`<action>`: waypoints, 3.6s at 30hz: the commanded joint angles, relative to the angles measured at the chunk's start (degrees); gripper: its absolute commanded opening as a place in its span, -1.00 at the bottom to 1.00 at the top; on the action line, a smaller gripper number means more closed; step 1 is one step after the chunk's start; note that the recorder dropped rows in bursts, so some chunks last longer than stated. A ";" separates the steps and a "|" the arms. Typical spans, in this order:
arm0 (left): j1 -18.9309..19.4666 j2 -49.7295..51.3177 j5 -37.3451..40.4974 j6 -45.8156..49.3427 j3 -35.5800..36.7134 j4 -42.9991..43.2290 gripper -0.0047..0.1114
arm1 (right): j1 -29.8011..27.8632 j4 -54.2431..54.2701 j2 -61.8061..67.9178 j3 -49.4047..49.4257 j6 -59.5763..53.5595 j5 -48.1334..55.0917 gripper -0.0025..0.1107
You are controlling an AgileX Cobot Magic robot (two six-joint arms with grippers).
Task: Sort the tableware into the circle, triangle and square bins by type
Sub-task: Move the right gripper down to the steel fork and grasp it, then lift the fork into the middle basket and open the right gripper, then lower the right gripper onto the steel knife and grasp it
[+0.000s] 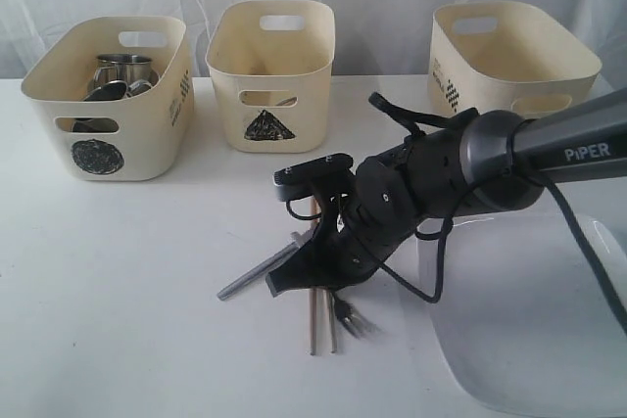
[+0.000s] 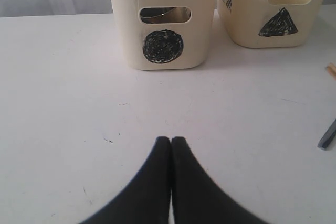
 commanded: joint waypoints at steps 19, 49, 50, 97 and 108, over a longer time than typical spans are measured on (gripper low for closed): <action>0.03 -0.26 0.10 -0.23 0.22 -0.29 -0.92 | -2.97 0.12 -13.27 -0.10 3.61 -5.57 -0.96; 0.03 -0.26 0.10 -0.23 0.22 -0.29 -0.92 | -13.96 3.57 20.50 -56.24 12.07 -10.33 -0.70; 0.03 -0.26 0.10 -0.23 0.22 -0.29 -0.92 | -13.96 3.57 21.40 -56.97 11.96 -10.45 -0.60; 0.03 -0.26 0.10 -0.23 0.22 -0.29 -0.92 | 1.33 3.54 15.85 -33.59 -86.96 28.98 -0.16; 0.03 -0.26 0.10 -0.23 0.22 -0.29 -0.92 | 2.47 0.87 19.52 -33.59 -80.21 30.69 -0.32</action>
